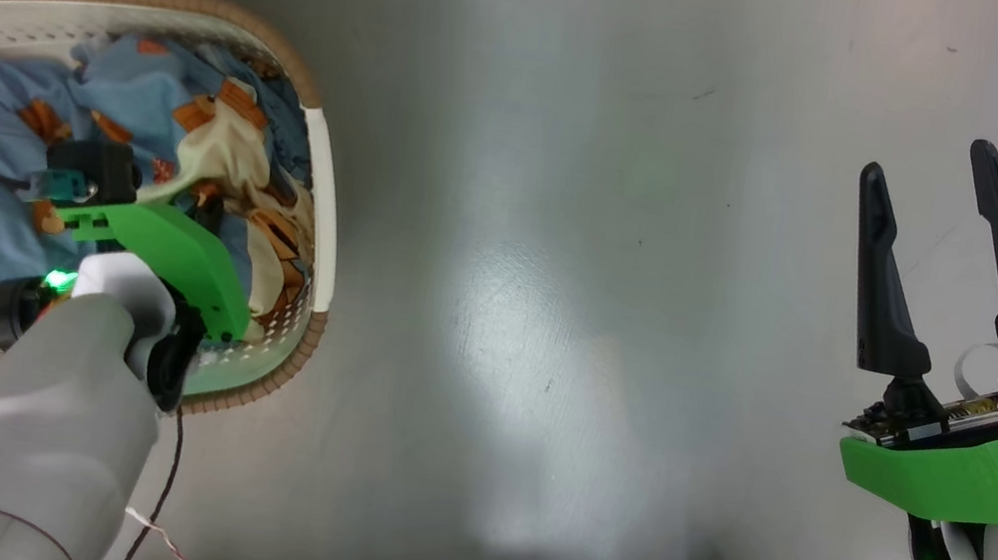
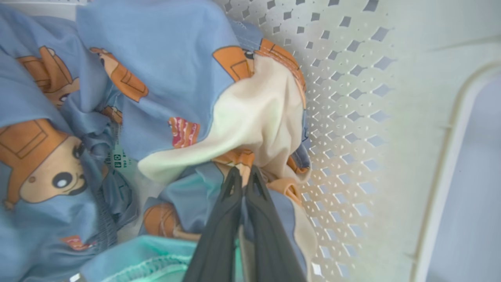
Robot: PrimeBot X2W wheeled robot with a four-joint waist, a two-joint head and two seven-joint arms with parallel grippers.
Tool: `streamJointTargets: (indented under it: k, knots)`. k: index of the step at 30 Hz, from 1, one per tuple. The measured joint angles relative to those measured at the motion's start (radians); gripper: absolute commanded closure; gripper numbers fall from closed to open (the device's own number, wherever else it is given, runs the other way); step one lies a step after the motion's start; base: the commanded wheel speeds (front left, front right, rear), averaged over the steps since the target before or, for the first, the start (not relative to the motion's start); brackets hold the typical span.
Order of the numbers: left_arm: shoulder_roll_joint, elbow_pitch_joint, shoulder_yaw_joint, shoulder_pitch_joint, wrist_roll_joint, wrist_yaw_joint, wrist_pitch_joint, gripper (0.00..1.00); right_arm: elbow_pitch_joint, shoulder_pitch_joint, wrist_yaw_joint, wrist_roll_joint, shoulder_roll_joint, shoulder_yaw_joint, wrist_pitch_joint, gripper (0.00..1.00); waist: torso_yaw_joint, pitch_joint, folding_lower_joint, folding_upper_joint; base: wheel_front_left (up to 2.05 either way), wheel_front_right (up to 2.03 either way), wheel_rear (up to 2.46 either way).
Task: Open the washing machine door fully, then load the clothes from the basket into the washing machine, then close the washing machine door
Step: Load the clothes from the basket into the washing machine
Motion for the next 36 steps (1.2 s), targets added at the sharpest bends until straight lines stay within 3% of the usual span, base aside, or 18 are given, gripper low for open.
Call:
streamJointTargets:
  k: [6,16,25,36]
  knots:
    - [-0.001,0.000,-0.005,0.009,0.000,0.004,-0.009,1.00,0.000,0.001,0.000,0.002,0.000,-0.002,0.000,0.00,0.012,-0.018,0.0000,0.0000,0.00,0.00,0.00]
    - [0.003,0.002,-0.034,0.050,0.008,0.006,-0.109,1.00,0.003,0.005,0.000,0.002,0.000,-0.007,0.000,0.00,0.039,-0.072,0.0000,0.0000,0.00,0.00,0.00]
    - [0.022,-0.013,-0.044,0.090,0.030,0.035,-0.175,1.00,0.017,0.028,0.000,0.002,0.000,-0.026,0.000,0.00,0.059,-0.140,0.0000,0.0000,0.00,0.00,0.00]
    - [0.059,-0.330,0.072,0.261,0.111,0.119,-0.179,1.00,0.039,0.092,0.000,0.000,0.007,-0.048,0.000,0.00,0.089,-0.251,0.0000,0.0000,0.00,0.00,0.00]
